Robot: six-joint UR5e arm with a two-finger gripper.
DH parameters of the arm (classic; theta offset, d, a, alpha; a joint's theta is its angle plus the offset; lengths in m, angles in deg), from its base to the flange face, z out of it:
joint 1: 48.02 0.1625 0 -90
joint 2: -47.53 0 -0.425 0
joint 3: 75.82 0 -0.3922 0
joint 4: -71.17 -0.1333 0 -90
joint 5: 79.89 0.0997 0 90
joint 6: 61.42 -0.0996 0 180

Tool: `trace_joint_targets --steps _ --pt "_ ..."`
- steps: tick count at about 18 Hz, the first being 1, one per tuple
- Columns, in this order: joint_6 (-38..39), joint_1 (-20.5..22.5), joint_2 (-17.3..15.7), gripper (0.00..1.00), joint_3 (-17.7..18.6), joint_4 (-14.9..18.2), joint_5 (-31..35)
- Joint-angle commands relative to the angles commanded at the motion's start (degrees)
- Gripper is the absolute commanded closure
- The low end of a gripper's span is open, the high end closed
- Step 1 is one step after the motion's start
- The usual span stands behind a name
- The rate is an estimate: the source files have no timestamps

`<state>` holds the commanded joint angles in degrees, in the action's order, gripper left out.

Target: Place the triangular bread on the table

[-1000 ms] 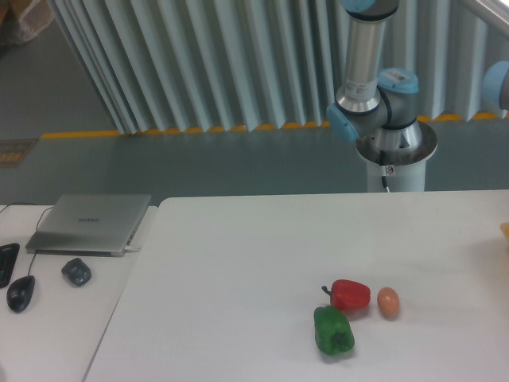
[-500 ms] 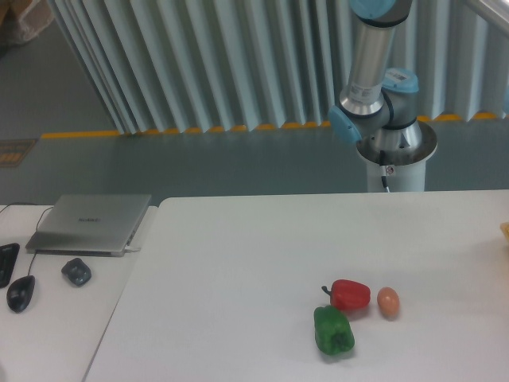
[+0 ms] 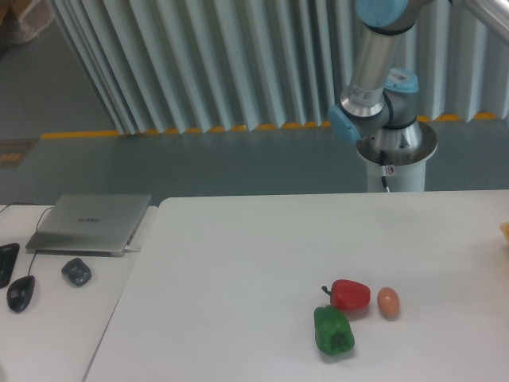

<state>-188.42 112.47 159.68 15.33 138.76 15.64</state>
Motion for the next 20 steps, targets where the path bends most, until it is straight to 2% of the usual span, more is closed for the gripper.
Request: trace_joint_targets --steps 14,16,17,20 --pt "-3.34 0.09 0.62 0.0 0.44 0.0 0.09" --pt "-3.52 0.09 0.62 0.14 0.44 0.0 0.09" --pt "-3.43 0.09 0.62 0.27 0.44 0.0 0.17" --pt "-3.43 0.18 0.62 0.37 0.26 0.17 0.18"
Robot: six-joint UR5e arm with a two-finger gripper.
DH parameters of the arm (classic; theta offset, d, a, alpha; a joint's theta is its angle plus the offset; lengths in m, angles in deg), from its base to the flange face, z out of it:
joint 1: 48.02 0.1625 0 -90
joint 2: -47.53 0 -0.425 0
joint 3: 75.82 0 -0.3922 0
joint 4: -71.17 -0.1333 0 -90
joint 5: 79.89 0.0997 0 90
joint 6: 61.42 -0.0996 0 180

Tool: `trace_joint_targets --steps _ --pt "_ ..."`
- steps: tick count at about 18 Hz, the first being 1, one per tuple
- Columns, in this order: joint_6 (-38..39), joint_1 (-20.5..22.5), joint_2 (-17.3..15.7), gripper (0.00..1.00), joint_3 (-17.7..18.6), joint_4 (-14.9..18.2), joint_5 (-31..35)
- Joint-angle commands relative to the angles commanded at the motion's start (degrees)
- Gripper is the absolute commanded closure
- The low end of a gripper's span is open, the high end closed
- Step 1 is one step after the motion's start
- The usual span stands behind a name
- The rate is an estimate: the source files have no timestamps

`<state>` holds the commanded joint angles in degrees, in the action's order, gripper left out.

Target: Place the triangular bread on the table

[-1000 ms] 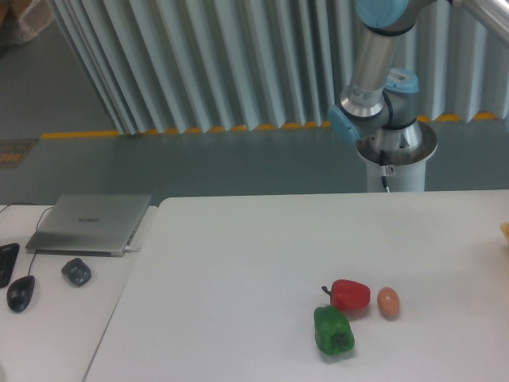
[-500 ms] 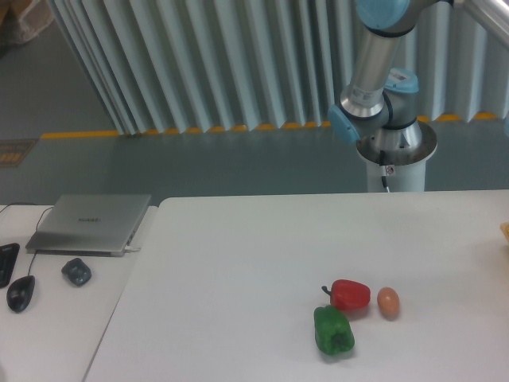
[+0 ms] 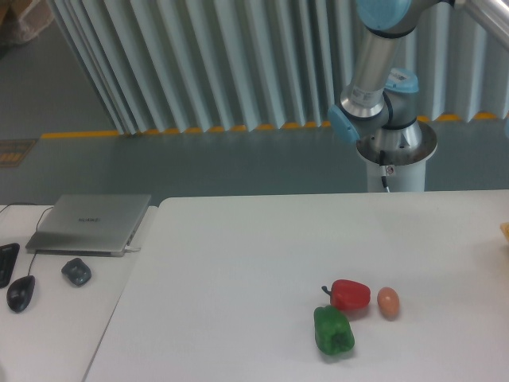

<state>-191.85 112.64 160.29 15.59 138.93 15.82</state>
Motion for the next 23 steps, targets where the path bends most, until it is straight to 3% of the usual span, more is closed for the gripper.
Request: trace_joint_targets --steps 6,9,12,23 --pt "0.09 0.09 0.0 0.75 -0.17 0.18 0.09" --pt "0.09 0.09 -0.09 0.76 -0.88 0.88 0.18" --pt "0.88 0.0 -0.18 0.79 -4.82 7.72 0.0" --pt "4.12 0.44 -2.37 0.79 -11.15 20.2 -6.24"
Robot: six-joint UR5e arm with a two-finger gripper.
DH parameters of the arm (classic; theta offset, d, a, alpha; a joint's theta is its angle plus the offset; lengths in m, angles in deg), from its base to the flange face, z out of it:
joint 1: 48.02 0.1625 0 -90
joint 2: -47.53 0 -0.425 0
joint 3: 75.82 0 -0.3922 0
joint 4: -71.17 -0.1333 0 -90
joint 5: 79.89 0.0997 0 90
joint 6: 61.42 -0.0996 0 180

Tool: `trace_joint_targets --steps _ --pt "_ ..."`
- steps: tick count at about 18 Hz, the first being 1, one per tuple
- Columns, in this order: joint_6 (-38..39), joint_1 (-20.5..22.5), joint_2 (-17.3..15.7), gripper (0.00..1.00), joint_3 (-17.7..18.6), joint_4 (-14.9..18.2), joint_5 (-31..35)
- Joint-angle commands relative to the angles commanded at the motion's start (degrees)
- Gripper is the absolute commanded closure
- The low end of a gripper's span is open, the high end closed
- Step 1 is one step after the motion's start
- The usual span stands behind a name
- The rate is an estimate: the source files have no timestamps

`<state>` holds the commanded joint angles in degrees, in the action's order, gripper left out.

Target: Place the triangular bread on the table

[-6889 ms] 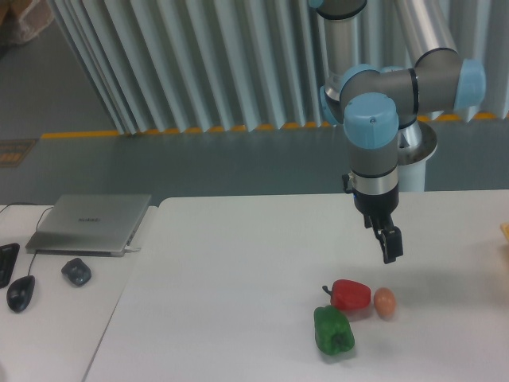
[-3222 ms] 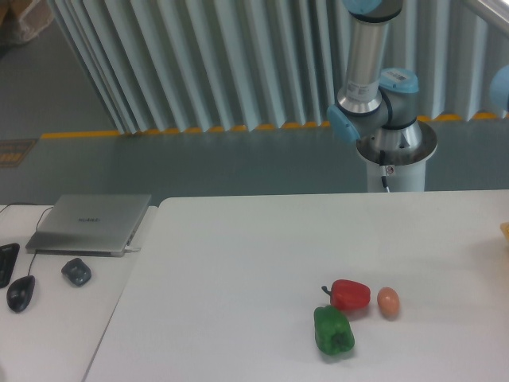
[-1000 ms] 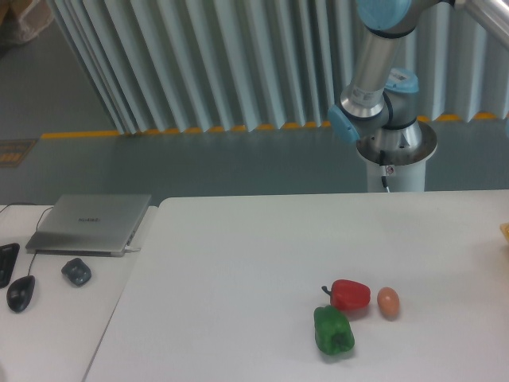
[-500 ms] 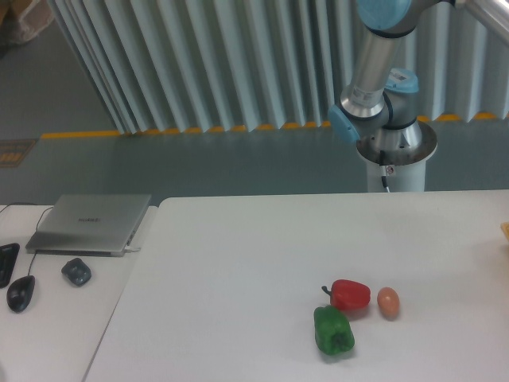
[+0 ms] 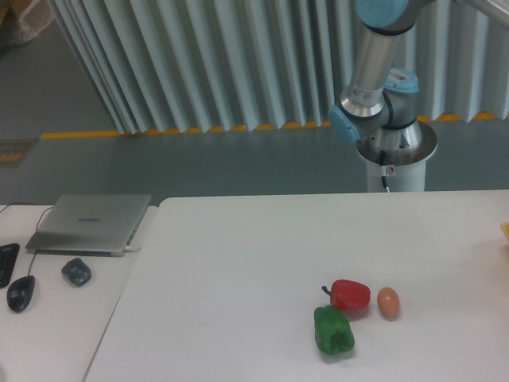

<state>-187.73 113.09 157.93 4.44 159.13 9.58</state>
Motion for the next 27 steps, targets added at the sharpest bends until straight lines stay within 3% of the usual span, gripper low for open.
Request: trace_joint_targets --steps 4,6,11,14,20,24,27 --pt "6.07 -1.14 -2.2 0.79 -0.8 6.08 -8.35" --pt "8.26 -3.24 -2.46 0.79 -0.8 6.61 -8.35" --pt "25.81 -11.58 -3.08 0.79 -0.45 5.82 -8.7" --pt "31.64 -14.41 -3.17 0.79 1.3 1.61 -8.62" --pt "37.28 -17.4 -5.1 0.79 8.33 -11.22 -5.72" --pt "37.54 -18.81 -5.54 0.79 11.41 -15.35 -2.39" --pt "37.54 -20.48 -4.32 0.79 11.94 -15.36 1.04"
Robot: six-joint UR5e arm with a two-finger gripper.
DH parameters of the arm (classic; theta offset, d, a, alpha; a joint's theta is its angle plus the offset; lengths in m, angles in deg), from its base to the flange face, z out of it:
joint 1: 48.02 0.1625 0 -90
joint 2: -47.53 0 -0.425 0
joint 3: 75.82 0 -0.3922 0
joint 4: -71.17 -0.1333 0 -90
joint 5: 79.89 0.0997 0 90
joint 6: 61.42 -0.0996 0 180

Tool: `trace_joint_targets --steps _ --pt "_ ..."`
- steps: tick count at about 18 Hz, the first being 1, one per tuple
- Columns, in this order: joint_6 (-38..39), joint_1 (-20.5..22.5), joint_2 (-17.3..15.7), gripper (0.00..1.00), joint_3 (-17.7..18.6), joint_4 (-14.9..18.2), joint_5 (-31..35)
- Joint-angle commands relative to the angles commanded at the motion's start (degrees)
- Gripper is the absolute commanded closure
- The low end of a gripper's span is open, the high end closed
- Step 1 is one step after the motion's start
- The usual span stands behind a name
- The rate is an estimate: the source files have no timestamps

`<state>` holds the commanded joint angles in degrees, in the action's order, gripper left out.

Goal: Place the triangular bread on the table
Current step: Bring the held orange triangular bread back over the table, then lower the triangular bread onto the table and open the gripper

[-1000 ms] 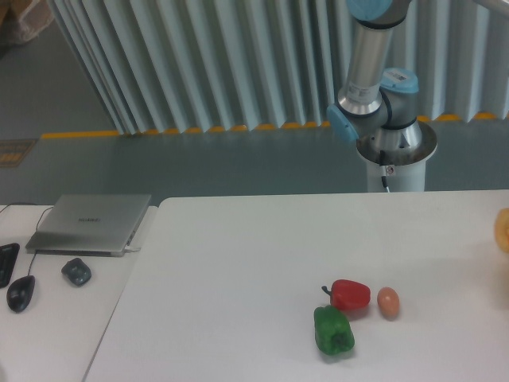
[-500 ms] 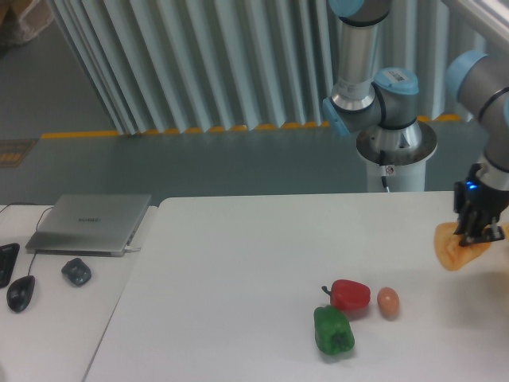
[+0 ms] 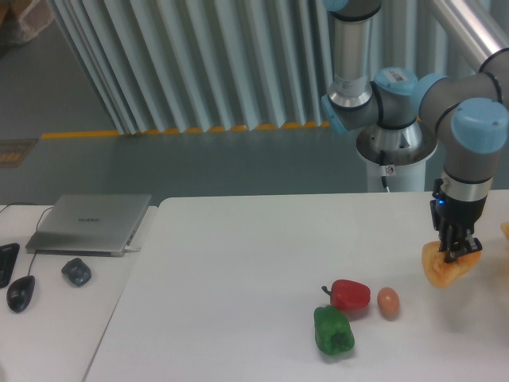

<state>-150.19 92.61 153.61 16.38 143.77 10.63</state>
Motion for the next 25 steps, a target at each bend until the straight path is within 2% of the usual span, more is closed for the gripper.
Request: trace_joint_targets --steps 5,7,8,9,10,11,15,18,22,25 --pt "0.44 -0.09 3.51 0.77 -0.17 -0.26 1.24" --pt "0.44 0.0 3.7 0.72 -0.26 -0.18 1.24" --pt "0.44 0.0 3.7 0.63 -0.44 -0.18 1.24" --pt "0.35 0.0 3.87 0.48 -0.44 -0.18 1.15" --pt "0.26 0.0 4.05 0.29 -0.44 -0.26 1.15" --pt "-0.17 0.0 3.96 0.02 -0.44 -0.44 1.15" --pt "0.26 0.0 3.35 0.0 -0.96 -0.44 1.06" --pt "0.09 -0.18 2.91 0.0 -3.42 -0.7 0.45" --pt "0.26 -0.53 2.12 0.0 -4.92 -0.44 -5.96" --pt "-0.44 -0.88 0.97 0.0 -5.45 1.49 -3.96"
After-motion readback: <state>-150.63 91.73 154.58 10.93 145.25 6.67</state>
